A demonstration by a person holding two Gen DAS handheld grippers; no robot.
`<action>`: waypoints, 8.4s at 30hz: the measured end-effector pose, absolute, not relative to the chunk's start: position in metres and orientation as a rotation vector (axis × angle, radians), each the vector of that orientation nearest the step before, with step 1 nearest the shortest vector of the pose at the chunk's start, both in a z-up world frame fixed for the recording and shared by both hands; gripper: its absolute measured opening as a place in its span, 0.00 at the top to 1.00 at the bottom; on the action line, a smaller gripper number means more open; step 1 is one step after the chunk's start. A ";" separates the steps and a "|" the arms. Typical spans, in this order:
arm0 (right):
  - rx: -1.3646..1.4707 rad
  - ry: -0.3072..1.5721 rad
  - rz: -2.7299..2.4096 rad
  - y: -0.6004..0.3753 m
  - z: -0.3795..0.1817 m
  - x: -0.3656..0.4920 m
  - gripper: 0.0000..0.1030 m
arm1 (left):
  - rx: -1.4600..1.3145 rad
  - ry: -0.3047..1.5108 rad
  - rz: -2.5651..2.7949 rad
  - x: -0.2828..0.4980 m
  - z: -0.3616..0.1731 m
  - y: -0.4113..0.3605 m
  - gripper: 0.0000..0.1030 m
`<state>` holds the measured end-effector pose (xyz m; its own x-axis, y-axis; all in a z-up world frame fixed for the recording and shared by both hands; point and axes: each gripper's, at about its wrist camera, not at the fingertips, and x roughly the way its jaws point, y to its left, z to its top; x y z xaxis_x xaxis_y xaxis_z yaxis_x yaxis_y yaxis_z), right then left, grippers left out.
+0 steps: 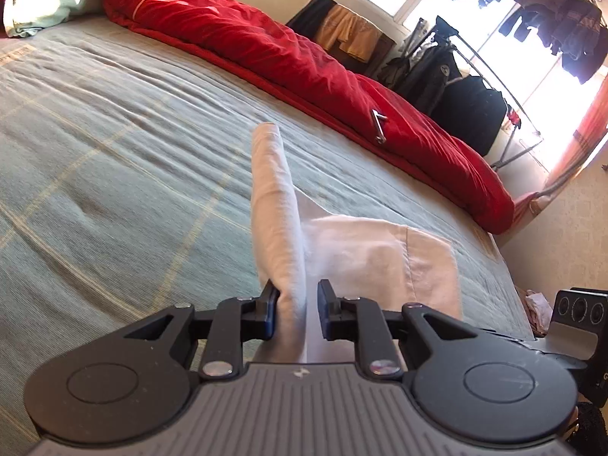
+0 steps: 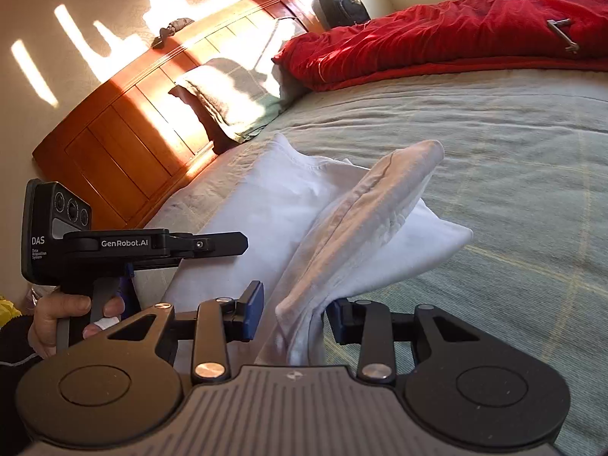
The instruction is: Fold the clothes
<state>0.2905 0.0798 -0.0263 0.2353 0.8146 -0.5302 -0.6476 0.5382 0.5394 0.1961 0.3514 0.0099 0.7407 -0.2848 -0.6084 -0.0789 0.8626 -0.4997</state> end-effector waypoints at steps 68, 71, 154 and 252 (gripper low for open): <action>0.242 1.205 1.307 0.203 -0.099 0.367 0.20 | -0.248 0.789 -0.287 0.130 -0.057 0.319 0.37; 0.259 1.144 1.320 0.191 -0.081 0.368 0.19 | -0.202 0.750 -0.199 0.119 -0.042 0.336 0.35; -0.131 0.612 0.934 0.019 -0.002 0.190 0.04 | 0.000 0.754 -0.042 0.197 -0.041 0.262 0.22; -0.307 0.705 0.820 0.048 0.003 0.034 0.00 | -0.200 0.680 0.548 -0.103 0.033 0.176 0.01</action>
<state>0.0336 0.0476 0.0029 0.4747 0.5603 -0.6788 -0.7549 0.6557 0.0134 -0.1032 0.1765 0.0327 0.6433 0.4140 -0.6440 -0.5412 0.8409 0.0000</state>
